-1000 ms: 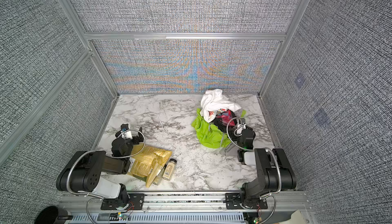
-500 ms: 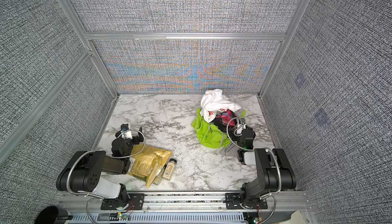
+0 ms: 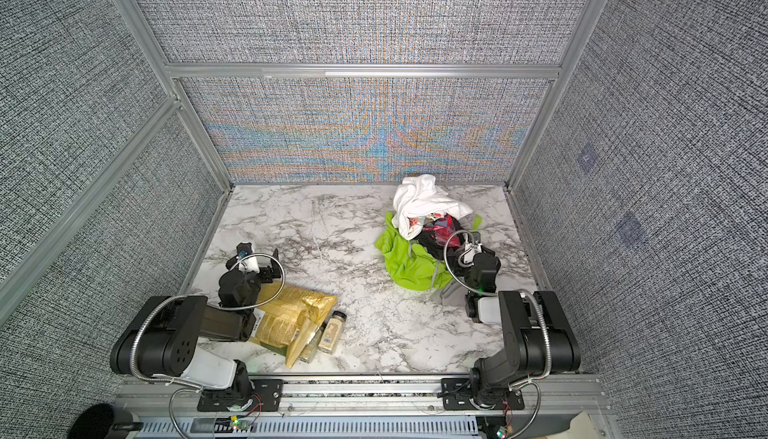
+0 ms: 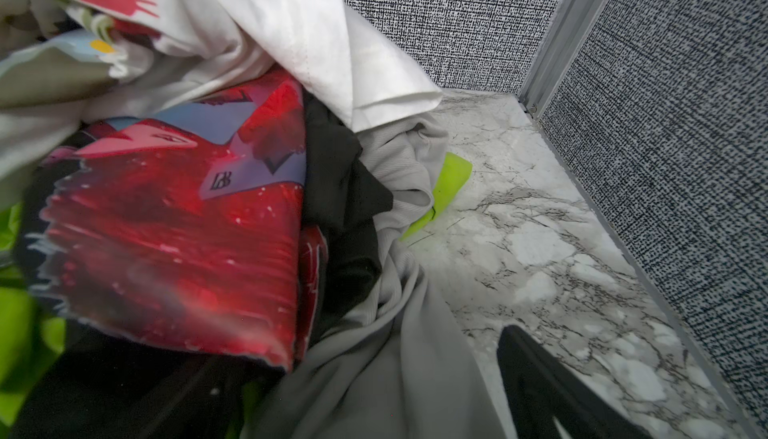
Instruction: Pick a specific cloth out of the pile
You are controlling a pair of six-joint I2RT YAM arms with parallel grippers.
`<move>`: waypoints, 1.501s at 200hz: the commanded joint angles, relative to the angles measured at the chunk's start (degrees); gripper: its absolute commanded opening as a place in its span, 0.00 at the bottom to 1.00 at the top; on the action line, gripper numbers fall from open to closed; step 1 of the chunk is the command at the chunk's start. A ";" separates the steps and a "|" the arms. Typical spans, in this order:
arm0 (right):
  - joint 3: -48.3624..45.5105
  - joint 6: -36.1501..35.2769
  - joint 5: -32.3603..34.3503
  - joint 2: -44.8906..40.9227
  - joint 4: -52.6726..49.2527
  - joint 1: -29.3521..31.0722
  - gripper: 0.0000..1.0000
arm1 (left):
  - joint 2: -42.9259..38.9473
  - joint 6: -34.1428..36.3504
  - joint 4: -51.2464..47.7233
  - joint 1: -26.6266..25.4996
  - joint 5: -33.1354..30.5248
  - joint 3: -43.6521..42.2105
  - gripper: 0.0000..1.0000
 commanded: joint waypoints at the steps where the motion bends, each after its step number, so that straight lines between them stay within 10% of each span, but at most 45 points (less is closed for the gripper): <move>1: 0.21 -0.17 0.03 -0.14 1.61 0.03 0.99 | -0.08 0.00 2.64 0.05 0.29 -0.04 0.99; 229: -4.26 0.28 1.18 -7.93 3.09 0.18 0.99 | -3.86 0.59 5.91 -0.07 0.81 -3.43 0.99; 300: -0.93 3.16 6.17 -23.28 -15.52 1.08 0.99 | -18.37 -0.56 -19.78 -3.28 -4.32 5.07 0.99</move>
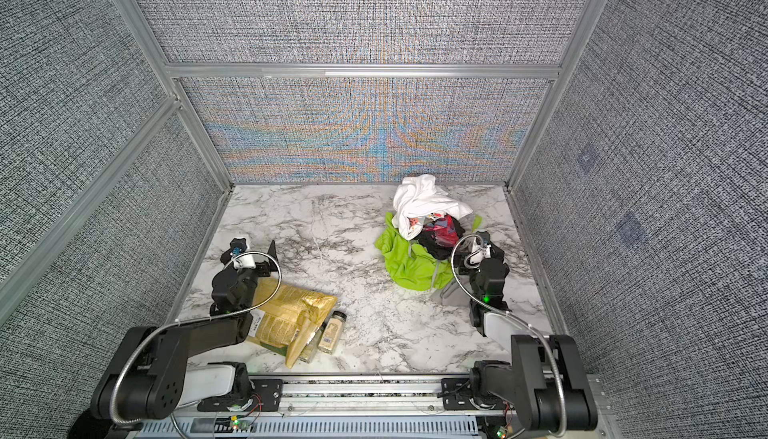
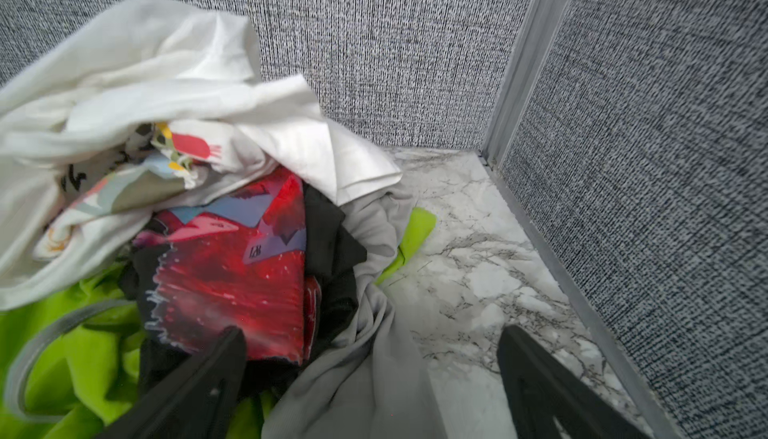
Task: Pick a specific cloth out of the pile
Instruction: 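Reach the right gripper to the lime-green shorts while the left arm lifts slightly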
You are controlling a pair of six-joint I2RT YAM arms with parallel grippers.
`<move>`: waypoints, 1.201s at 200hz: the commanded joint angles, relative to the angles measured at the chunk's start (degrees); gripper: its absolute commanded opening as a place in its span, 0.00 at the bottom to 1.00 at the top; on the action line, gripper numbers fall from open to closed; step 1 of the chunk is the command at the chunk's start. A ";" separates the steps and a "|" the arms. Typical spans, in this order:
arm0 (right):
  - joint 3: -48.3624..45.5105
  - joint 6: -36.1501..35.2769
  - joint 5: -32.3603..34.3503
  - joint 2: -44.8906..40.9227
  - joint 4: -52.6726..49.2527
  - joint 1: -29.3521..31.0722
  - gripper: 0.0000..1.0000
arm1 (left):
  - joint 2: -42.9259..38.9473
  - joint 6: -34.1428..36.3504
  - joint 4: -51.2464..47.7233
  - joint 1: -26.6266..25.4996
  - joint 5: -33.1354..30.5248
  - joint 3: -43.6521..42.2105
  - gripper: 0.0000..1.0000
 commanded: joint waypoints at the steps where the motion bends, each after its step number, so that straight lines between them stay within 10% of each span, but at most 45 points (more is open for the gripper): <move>1: 1.87 2.28 3.36 -4.80 -8.91 0.55 0.99 | -4.12 -1.33 -10.81 -1.17 -2.96 2.81 0.99; 137: 25.91 20.90 7.82 -16.58 -57.91 8.00 0.99 | -8.27 -11.56 -68.59 -11.63 17.23 47.69 0.99; 240: 17.78 24.86 12.73 -18.64 -61.85 17.33 0.82 | -32.23 -13.56 -80.88 -11.65 19.03 32.80 0.99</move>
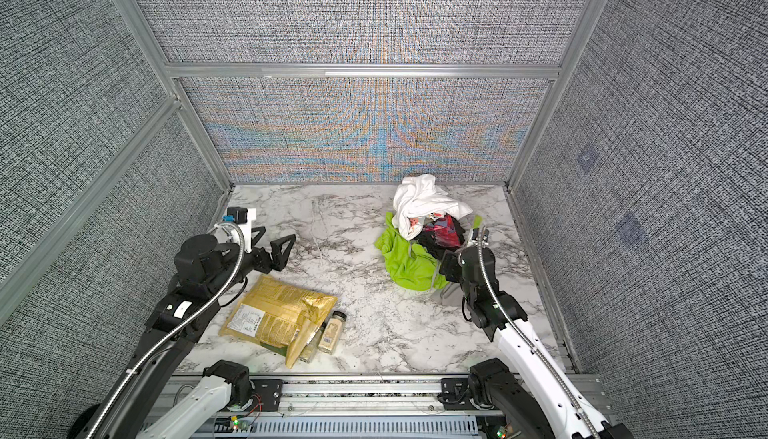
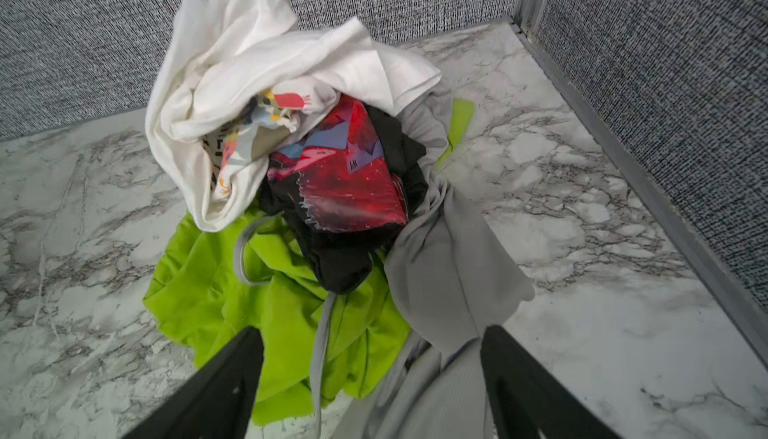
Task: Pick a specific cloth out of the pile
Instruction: 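Reach the right gripper to the lime-green shorts while the left arm lifts slightly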
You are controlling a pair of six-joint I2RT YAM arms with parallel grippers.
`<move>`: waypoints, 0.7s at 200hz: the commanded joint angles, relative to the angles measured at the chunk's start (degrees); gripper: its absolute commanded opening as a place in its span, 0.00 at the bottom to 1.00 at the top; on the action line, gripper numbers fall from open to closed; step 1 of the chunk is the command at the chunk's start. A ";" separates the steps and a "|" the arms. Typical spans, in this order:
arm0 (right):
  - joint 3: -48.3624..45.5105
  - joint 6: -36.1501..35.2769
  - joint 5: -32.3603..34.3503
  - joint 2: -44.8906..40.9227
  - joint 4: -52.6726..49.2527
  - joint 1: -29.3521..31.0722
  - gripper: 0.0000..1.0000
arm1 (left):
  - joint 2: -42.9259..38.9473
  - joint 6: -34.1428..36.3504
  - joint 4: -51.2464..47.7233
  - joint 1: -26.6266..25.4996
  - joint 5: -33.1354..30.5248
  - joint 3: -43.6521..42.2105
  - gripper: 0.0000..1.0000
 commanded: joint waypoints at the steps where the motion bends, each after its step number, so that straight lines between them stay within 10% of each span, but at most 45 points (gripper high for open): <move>1: -0.88 1.44 -0.01 1.49 0.07 0.21 0.81 | -2.44 -1.15 -1.37 0.06 0.99 -2.01 0.99; 140: -2.92 2.50 -12.64 11.62 2.20 -6.58 0.70 | -5.21 2.80 -1.92 0.10 4.23 -6.04 0.99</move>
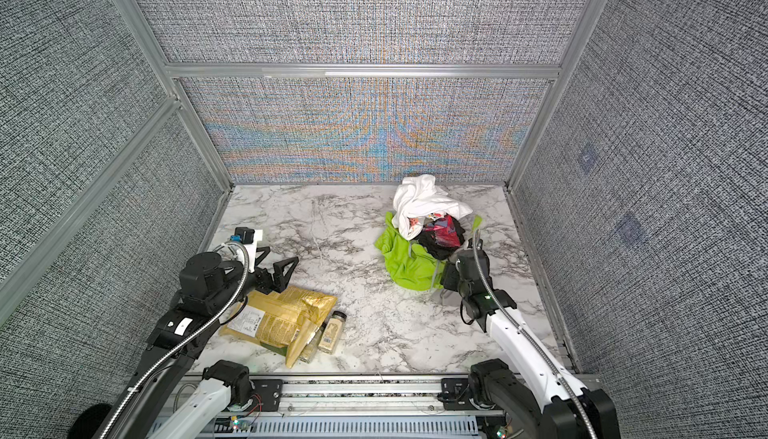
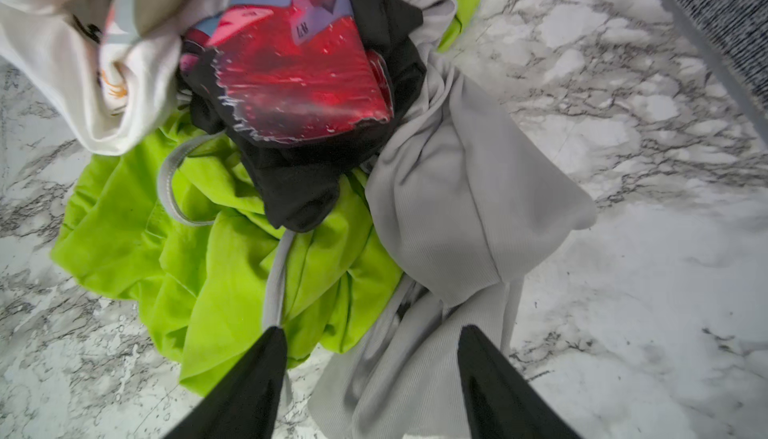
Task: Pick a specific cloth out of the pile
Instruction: 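Reach the right gripper to the lime-green shorts while the left arm lifts slightly, then close the right gripper on the lime-green shorts at the pile's edge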
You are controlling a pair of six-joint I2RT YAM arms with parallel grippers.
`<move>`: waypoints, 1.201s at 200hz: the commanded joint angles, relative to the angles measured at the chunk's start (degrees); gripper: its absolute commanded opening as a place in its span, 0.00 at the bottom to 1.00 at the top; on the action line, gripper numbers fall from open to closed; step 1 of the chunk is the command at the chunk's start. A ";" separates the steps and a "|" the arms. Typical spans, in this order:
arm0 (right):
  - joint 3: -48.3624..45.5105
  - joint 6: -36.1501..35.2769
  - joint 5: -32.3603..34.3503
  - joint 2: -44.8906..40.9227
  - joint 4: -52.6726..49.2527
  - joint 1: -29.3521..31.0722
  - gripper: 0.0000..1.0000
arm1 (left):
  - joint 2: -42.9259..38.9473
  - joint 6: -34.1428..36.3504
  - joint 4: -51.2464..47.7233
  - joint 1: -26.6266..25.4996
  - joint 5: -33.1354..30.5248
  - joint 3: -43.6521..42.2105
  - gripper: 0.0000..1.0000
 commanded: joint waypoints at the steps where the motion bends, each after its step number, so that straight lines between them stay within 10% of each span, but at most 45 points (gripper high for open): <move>1: 0.60 -0.22 -4.23 2.72 1.76 -1.47 0.70 | -0.14 0.46 1.21 0.06 0.78 -0.17 0.99; 68: 4.99 0.70 -6.70 11.97 2.07 -2.43 0.69 | 0.29 0.01 1.29 0.06 1.17 -0.33 0.99; 180: 11.40 0.53 4.87 12.48 -1.11 15.23 0.59 | 0.37 -0.33 1.38 0.06 0.82 -0.43 0.99; 240: 9.70 12.10 9.63 19.94 -2.37 22.10 0.63 | -0.12 -0.51 1.65 0.06 1.19 -0.50 0.99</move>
